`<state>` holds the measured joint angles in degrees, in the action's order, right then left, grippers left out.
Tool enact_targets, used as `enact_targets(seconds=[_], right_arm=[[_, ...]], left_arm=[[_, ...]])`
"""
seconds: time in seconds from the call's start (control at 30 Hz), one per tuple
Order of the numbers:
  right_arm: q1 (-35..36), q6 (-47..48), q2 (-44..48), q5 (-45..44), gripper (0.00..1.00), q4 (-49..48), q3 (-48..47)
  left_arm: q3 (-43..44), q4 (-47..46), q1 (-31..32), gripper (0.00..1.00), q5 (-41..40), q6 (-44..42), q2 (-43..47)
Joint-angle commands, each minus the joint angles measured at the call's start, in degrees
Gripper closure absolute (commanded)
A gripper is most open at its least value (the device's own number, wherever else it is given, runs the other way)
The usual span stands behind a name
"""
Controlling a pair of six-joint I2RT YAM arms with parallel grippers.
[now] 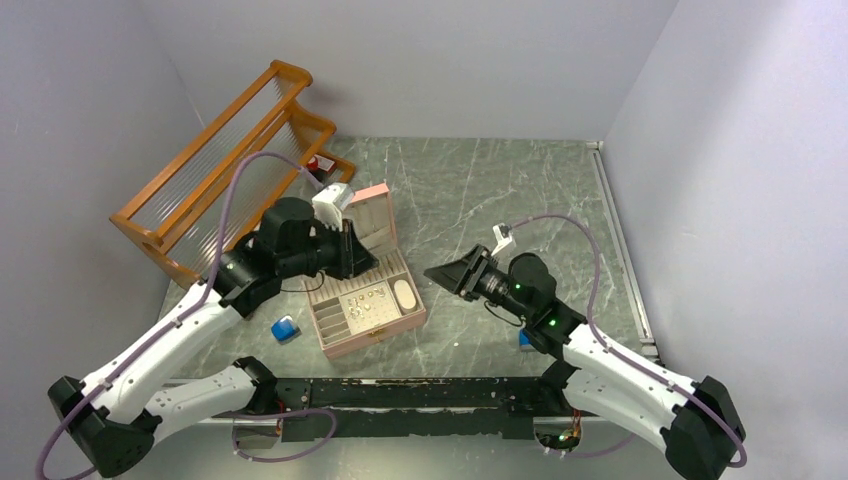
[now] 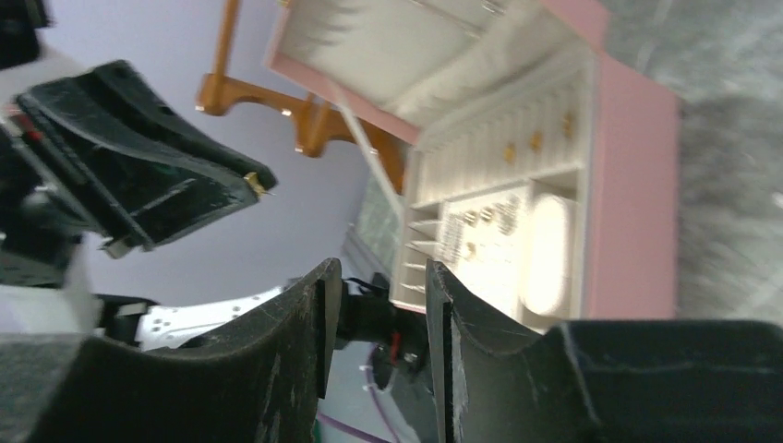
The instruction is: Organize the mixed jewelry
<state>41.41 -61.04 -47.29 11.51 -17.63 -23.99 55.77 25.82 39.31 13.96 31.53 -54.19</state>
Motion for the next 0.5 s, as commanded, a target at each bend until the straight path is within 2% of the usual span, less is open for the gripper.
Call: enact_targets(seconds=[0.0,0.17,0.27,0.47], right_arm=[[-0.1,0.8,0.5,-3.7,0.58,0.7,6.0],[0.8,1.4,-2.7,-7.4,0.58,-4.7,11.4],[1.0,2.0,-4.2,-7.4,0.58,-11.4,14.7],[3.1,4.0,-5.5,-8.0,0.58,-20.2,20.7]], left_arm=[[3.3,17.8,-0.2,0.90,-5.3,-11.2,-3.1],[4.2,19.9,1.8,0.90,-12.0,-12.1,-8.0],[5.1,21.3,4.2,0.90,-16.5,-11.9,-11.4],[6.5,20.6,8.3,0.90,-17.7,-11.1,-17.7]])
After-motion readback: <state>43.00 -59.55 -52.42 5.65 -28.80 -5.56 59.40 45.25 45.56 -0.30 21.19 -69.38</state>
